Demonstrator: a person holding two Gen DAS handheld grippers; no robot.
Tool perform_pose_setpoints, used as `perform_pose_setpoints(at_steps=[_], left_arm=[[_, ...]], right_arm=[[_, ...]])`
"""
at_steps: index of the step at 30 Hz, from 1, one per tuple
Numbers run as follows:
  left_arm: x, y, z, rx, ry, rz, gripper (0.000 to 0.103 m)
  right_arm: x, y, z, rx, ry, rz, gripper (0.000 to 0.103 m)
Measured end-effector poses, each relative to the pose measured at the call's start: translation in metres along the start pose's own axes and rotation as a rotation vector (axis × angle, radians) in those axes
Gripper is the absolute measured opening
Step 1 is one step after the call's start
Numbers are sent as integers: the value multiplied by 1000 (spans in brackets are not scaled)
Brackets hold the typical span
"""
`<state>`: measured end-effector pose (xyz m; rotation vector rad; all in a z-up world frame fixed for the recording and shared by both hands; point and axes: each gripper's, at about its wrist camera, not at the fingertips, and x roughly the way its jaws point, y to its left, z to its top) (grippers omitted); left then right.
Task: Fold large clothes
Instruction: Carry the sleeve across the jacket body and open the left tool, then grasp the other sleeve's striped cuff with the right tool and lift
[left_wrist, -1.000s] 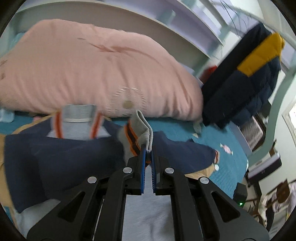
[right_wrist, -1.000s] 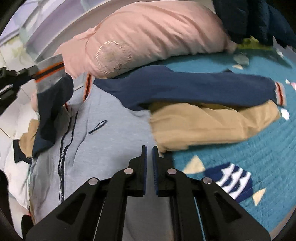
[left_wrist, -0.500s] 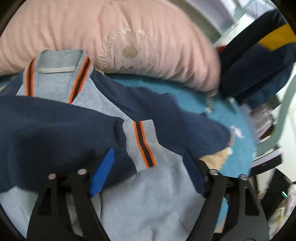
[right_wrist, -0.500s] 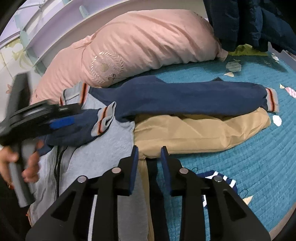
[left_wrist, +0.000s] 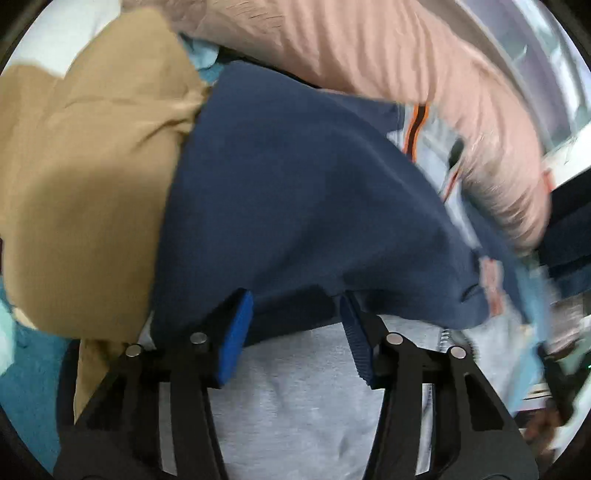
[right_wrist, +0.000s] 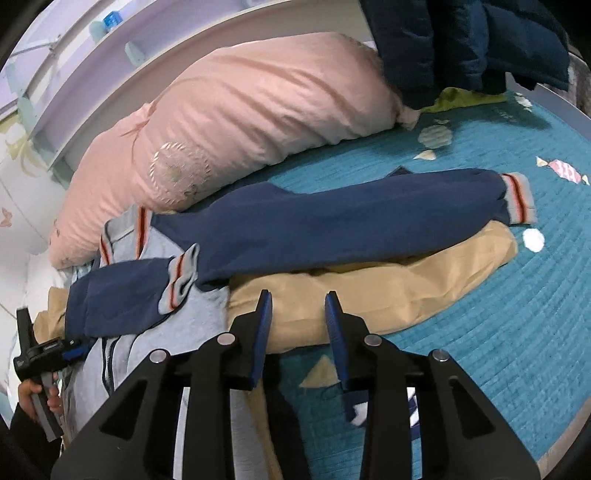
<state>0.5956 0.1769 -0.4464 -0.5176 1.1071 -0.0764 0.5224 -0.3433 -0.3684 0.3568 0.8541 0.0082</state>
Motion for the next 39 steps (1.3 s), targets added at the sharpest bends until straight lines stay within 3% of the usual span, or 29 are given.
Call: perform_pose_setpoints(at_steps=[3,5,8,9,11,13,17,20,25,34,37,38,39], left_arm=[[-2,6,6,-25,13,-2,46],[-2,2,10,16,1,63,38],[0,-7,9,50,1,116,37],[-2,-13,9,59,-4,125,39],[-7,-28,6,100,-21,137,60],[-20,-49,2,162,-95,166,73],[-31,-92,-3,252,-171,158,84],[-26,-118,-7,313,-181,154,89],[8,-158,-12,373,-136,120,89],[68,-168,-27,440,12,224,89],[78,-165,-32,453,26,240,89],[79,-165,-33,454,28,241,90],[80,-164,-33,451,30,238,90]], right_arm=[[-6,-24,5,56,-31,-38,29],[-13,-47,9,119,-59,-65,29],[-21,-87,17,243,-96,-90,36],[-22,-101,19,287,-106,-91,36],[-23,-128,24,371,-128,-88,37],[-18,-149,31,443,-134,-53,37],[7,-184,46,564,-113,-17,37],[27,-210,51,668,-84,-8,38],[45,-238,52,784,-70,-27,46],[66,-251,61,826,-66,32,47],[65,-249,65,807,-58,37,36],[66,-249,67,801,-56,42,17],[66,-248,69,784,-61,63,8]])
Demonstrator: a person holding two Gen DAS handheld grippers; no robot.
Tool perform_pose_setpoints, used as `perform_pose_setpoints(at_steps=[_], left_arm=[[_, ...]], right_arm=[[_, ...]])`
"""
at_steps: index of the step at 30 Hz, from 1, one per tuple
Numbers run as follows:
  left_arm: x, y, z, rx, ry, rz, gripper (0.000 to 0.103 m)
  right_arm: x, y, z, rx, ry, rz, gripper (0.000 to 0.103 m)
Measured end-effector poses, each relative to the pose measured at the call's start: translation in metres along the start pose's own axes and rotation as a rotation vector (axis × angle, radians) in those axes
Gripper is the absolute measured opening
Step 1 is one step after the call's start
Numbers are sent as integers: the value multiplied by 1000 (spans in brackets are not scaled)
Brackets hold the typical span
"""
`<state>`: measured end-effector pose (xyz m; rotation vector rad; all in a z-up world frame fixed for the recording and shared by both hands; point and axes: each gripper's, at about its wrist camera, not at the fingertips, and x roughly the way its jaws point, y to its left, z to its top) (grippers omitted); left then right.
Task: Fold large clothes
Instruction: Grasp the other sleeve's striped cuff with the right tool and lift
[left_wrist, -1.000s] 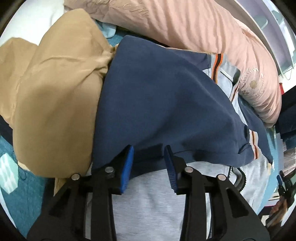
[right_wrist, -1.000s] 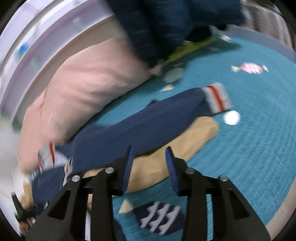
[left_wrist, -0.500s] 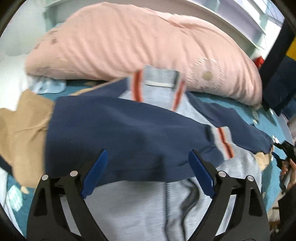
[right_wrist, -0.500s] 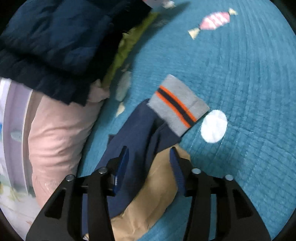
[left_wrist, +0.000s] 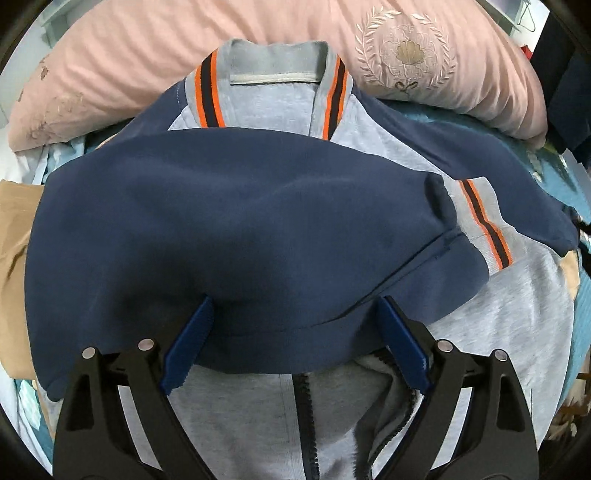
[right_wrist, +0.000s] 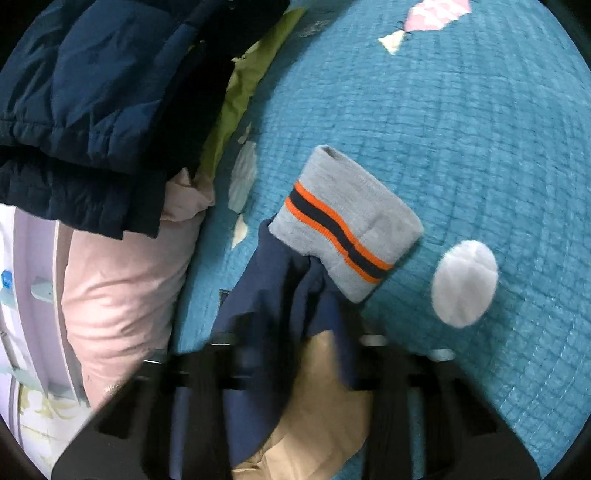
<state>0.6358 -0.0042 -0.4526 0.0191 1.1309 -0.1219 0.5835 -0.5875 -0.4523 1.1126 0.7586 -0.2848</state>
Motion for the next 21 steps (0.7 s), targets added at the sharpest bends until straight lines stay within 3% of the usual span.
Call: perform_pose_setpoints(at_steps=[5,10,13,18,21], left_arm=[[-4,6,0,-29,-9,-35,91],[-25,36,-3,-162,-46,-178,91],[-37,56,-8,-265,-65,-241,91],[-63,89,-14,-291,-116,-196,91],[-74,110,-22,-319,-132,-157,91]], right_arm=[[-22,29,-10,-125,-86,-13,6],[-59,108,-54,-402,-206,40,6],[-80,174,-108,-617,-239,112,6],[-91,252,-198,-820,-180,240,6],[-86,285,-259,-925,-142,265,7]])
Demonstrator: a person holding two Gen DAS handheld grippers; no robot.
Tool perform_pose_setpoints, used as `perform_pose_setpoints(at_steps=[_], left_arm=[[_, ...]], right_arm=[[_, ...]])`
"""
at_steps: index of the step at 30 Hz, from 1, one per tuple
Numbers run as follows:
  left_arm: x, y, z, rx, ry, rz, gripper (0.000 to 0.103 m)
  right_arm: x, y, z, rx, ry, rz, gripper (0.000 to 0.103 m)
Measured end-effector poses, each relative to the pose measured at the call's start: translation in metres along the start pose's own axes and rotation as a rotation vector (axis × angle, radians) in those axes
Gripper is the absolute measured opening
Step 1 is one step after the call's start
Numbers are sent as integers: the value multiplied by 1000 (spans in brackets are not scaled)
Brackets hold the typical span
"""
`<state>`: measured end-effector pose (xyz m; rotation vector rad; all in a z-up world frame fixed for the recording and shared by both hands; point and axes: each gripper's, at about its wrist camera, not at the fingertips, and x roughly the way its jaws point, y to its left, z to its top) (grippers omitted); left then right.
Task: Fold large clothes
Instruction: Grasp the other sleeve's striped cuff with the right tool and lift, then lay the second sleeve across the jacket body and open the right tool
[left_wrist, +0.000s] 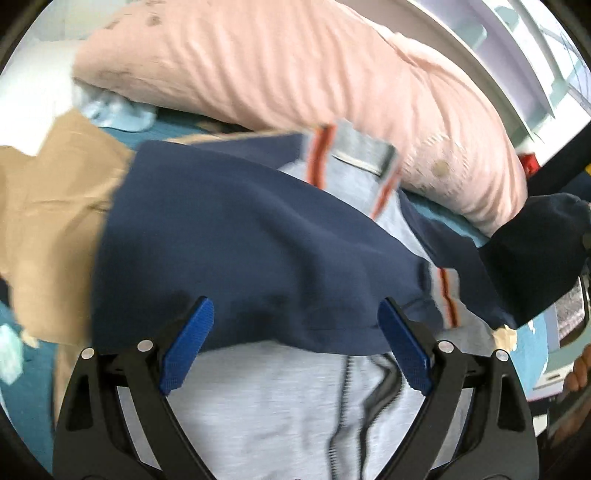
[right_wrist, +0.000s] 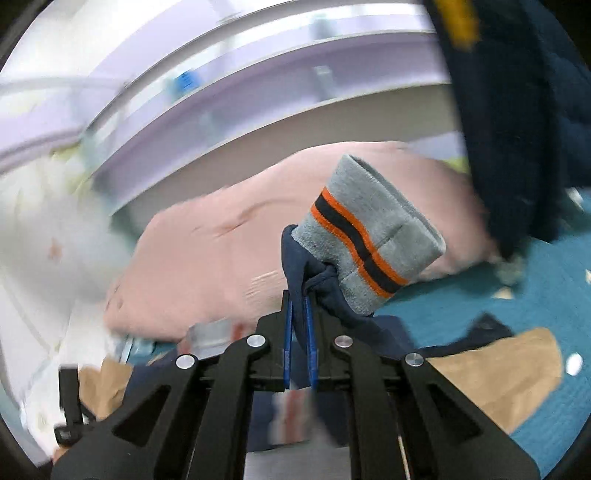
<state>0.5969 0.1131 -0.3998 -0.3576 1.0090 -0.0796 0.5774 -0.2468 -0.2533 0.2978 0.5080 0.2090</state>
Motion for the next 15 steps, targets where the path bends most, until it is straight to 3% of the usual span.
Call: perform_pose_setpoints(at_steps=[5,10,12,15], left_arm=[[-16,32,6,-4,-20,77,91],[-20,61,5,-20,-17,85,91],[-19,68,4,-23,-11,86,91],[-19,75,2,-27,-6,88,91]], right_arm=[[51,95,-42,-143,115,61,7],[106,170,-109,-390,236,-3,9],[121,185,-132,-462,281,-46,10],[129,193,-151,-475,289,-36,7]])
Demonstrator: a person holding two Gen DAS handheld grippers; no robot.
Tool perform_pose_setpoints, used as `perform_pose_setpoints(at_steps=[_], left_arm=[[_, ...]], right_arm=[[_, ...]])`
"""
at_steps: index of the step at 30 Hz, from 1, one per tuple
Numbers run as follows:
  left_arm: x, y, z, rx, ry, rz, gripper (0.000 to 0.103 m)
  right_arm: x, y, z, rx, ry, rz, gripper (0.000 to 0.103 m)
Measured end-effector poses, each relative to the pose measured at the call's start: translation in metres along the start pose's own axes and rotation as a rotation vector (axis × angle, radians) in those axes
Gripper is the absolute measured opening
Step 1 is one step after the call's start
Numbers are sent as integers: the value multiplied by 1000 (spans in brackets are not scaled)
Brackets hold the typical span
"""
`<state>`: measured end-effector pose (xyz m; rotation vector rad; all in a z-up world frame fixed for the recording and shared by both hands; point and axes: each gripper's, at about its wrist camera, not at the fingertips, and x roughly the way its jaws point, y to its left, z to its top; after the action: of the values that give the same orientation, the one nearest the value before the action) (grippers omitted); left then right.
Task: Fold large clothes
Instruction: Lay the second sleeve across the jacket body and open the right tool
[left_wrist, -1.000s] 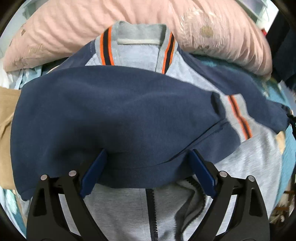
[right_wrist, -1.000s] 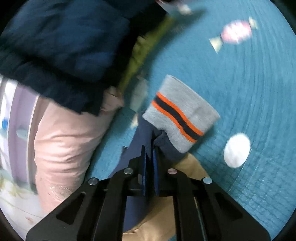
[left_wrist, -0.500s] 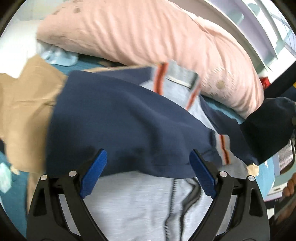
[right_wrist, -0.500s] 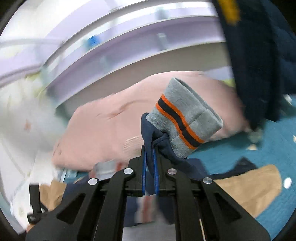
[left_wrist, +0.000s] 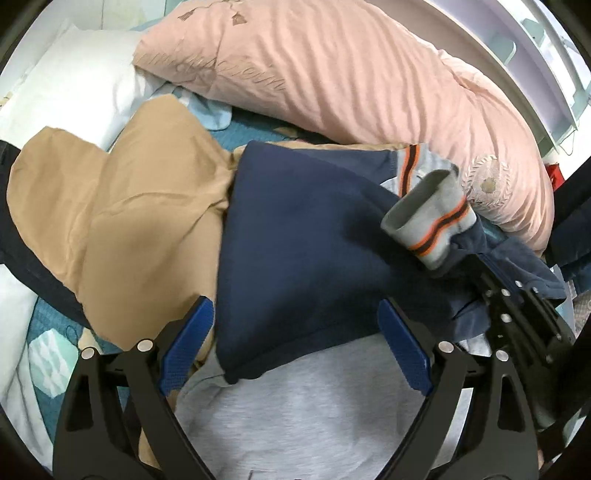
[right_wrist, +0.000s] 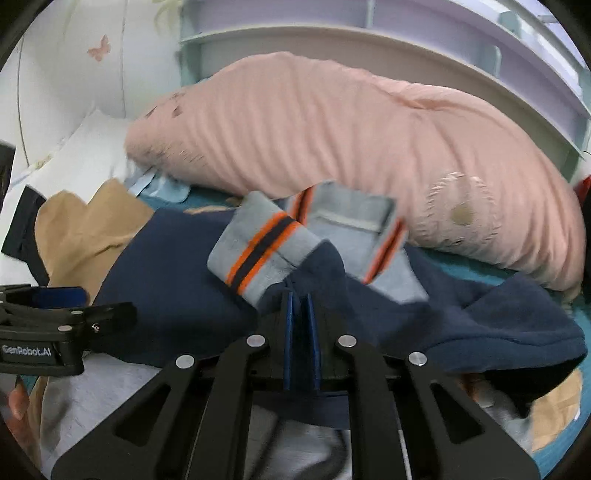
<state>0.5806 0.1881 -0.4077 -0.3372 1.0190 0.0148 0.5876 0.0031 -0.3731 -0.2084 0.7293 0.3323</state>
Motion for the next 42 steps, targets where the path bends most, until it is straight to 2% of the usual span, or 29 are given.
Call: perform_pose_setpoints(at_steps=[6,10,11,12,13,16,19,22,26,29,31,32,33,34,35,36,38,39,40,41,42], left_arm=[[-7,13,-2,-21,-25,-4,91],[-18,21,-2,-33,-52,-5,91],[-18,22,-2,-35,-50,-4,91],[-19,23,-2,-37,-51,-6,91],[-20,24,-2,-37,-51,-4,91],[-26,25,-3,-45,-67,0,91],[-30,25,-1,-63,-77,-17,91],[-30,15,6,-44,-85,-31,91],[-27,-11,22,-6,-107,-79,91],[-23,-45,37,39,-134,-180,91],[-17,-72,44,87,-133,-276,91],[-9,-85,46,105,-118,-322,91],[-1,-93,46,112,-99,-336,91],[13,-99,46,118,-60,-311,90],[32,-98,45,111,-4,-226,90],[46,-90,41,91,29,-148,90],[68,-63,31,47,83,-55,90],[72,-51,25,22,84,-44,90],[74,-38,20,-4,77,-88,90],[72,-33,18,-8,64,-118,89],[69,-34,17,2,58,-109,90]], right_arm=[[-9,12,16,97,-84,79,7],[0,29,18,79,-68,141,10],[7,33,15,70,-33,169,17],[11,36,11,63,-8,179,29],[13,36,8,64,7,178,33],[0,25,4,126,-16,245,41],[-27,-2,7,214,-83,304,46],[-50,-34,4,256,-126,290,48],[-59,-82,-11,291,-124,187,48],[-54,-117,-25,322,-86,125,48],[-48,-139,-33,344,-60,129,39],[-45,-147,-37,355,-47,135,30],[-42,-155,-40,374,-31,151,22],[-35,-166,-46,408,-7,166,21],[-29,-172,-50,423,19,155,17],[-24,-179,-56,429,43,129,17],[-15,-194,-71,452,100,89,16],[-9,-203,-79,471,126,55,13],[-5,-211,-86,488,143,45,9],[1,-220,-94,523,165,70,2],[3,-225,-99,550,169,82,0]])
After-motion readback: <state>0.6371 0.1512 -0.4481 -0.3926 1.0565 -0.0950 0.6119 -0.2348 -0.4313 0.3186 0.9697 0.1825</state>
